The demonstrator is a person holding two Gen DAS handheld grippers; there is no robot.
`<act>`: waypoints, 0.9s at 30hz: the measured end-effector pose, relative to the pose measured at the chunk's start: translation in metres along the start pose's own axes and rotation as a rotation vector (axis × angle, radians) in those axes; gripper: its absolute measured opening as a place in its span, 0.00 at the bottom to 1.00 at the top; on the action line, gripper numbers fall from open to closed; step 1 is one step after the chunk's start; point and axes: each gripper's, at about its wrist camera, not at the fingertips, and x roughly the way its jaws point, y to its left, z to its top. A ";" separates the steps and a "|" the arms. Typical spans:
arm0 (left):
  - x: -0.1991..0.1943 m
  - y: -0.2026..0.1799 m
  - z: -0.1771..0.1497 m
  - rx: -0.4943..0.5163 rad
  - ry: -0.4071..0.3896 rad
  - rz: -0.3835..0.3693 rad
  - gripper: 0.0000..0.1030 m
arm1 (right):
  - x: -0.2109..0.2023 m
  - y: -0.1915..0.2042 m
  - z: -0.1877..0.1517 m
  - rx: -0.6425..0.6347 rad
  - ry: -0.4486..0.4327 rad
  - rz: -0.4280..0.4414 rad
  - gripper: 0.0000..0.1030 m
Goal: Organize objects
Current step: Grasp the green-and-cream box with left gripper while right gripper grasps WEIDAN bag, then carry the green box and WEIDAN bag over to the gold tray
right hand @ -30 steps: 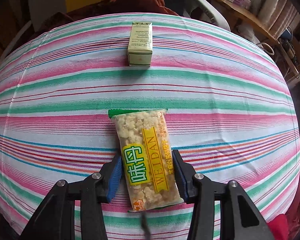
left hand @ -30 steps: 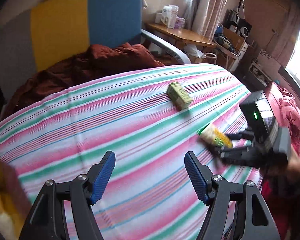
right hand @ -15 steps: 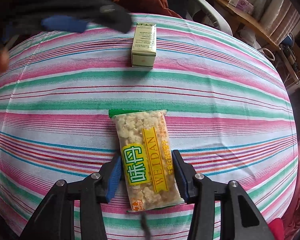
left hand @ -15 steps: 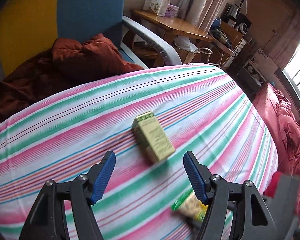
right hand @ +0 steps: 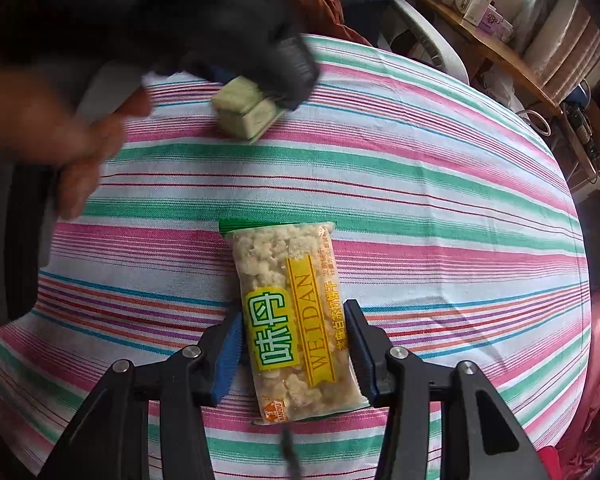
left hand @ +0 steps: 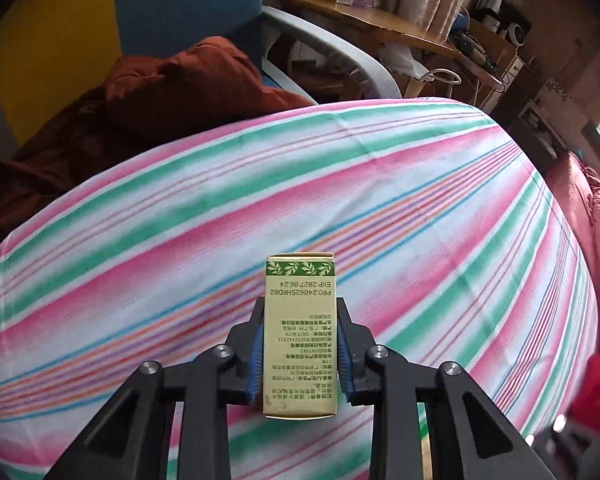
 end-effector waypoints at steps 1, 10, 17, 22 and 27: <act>-0.007 0.006 -0.011 -0.006 -0.009 0.001 0.29 | 0.000 0.000 0.000 0.001 -0.004 0.006 0.47; -0.082 0.049 -0.147 -0.046 -0.044 0.078 0.29 | -0.001 0.009 0.000 -0.025 -0.026 0.004 0.46; -0.128 0.058 -0.232 -0.064 -0.110 0.141 0.29 | -0.004 0.018 0.002 -0.043 -0.049 0.008 0.44; -0.129 0.050 -0.257 -0.022 -0.183 0.177 0.29 | -0.009 0.042 0.002 -0.081 -0.046 0.049 0.44; -0.128 0.055 -0.258 -0.010 -0.217 0.160 0.30 | -0.010 0.043 0.002 -0.071 0.050 0.023 0.44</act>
